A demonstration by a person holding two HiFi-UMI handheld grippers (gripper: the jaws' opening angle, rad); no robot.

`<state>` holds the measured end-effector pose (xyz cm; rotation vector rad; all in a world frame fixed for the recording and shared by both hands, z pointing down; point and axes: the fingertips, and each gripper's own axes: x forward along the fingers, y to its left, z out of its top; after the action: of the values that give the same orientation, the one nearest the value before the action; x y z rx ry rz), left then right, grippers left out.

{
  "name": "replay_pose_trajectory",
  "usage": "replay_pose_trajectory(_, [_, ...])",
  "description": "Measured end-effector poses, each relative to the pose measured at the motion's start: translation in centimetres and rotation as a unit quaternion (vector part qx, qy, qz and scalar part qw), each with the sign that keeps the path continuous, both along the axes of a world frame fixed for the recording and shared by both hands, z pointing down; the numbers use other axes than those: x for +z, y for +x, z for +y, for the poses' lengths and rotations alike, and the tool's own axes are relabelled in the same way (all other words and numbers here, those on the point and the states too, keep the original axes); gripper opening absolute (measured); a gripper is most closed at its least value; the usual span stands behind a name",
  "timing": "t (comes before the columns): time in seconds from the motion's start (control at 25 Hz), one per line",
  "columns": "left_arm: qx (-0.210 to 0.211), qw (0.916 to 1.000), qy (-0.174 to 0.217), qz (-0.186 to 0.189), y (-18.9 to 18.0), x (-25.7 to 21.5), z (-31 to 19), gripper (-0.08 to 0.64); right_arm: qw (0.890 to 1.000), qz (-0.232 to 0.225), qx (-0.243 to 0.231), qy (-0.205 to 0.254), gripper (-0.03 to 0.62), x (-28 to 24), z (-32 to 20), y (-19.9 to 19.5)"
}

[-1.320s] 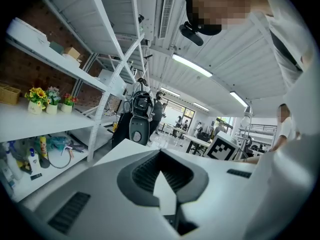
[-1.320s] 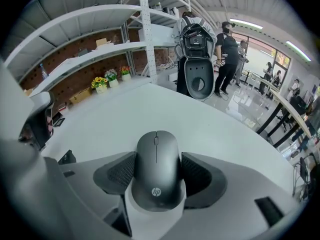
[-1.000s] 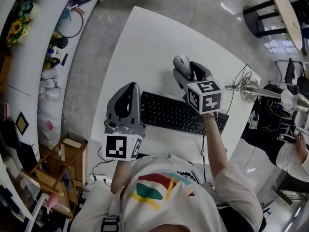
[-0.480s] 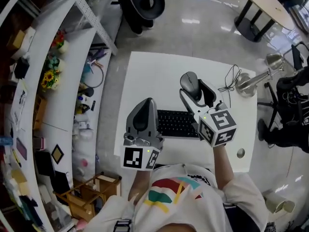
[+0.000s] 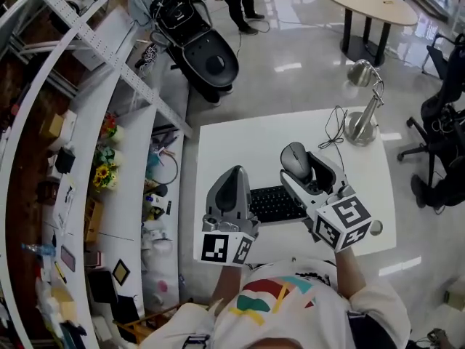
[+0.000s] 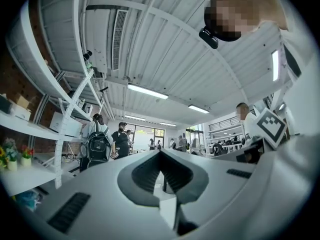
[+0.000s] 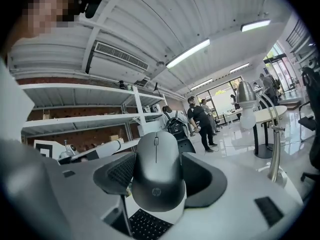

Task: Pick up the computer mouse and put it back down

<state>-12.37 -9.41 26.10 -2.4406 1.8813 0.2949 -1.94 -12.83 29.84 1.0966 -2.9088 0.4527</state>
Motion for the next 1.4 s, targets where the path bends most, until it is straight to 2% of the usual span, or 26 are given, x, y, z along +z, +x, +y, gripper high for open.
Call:
replay_pose_trajectory(0.2, [0.008, 1.0000, -0.001, 0.002, 1.0, 0.2, 0.6, 0.046, 1.000, -0.016, -0.008, -0.003, 0.302, -0.2, 1.1, 0.8])
replay_pose_trajectory(0.32, [0.004, 0.9999, 0.014, 0.004, 0.9, -0.2, 1.5, 0.046, 1.000, -0.020, -0.016, -0.007, 0.302, -0.2, 1.8, 0.8])
replay_pose_trajectory(0.56, [-0.014, 0.9997, 0.018, -0.001, 0.0, -0.7, 2.1, 0.046, 0.999, -0.009, -0.033, 0.001, 0.302, -0.8, 2.5, -0.1])
replay_pose_trajectory(0.72, [-0.007, 0.9994, 0.026, 0.020, -0.3, -1.2, 2.4, 0.046, 0.999, -0.010, -0.041, -0.005, 0.302, -0.8, 2.5, -0.6])
replay_pose_trajectory(0.88, [-0.009, 0.9995, 0.027, 0.011, -0.3, -1.4, 2.3, 0.046, 0.999, -0.012, -0.049, -0.007, 0.302, -0.9, 2.2, -1.1])
replay_pose_trajectory(1.2, [-0.015, 0.9998, 0.001, 0.013, -1.7, -0.5, 2.1, 0.046, 0.998, -0.011, -0.055, -0.015, 0.302, -0.4, 1.9, -2.6])
replay_pose_trajectory(1.4, [-0.012, 0.9998, -0.011, 0.009, -1.6, 0.0, 1.2, 0.046, 0.999, -0.010, -0.040, -0.026, 0.302, 0.7, 0.7, -1.5])
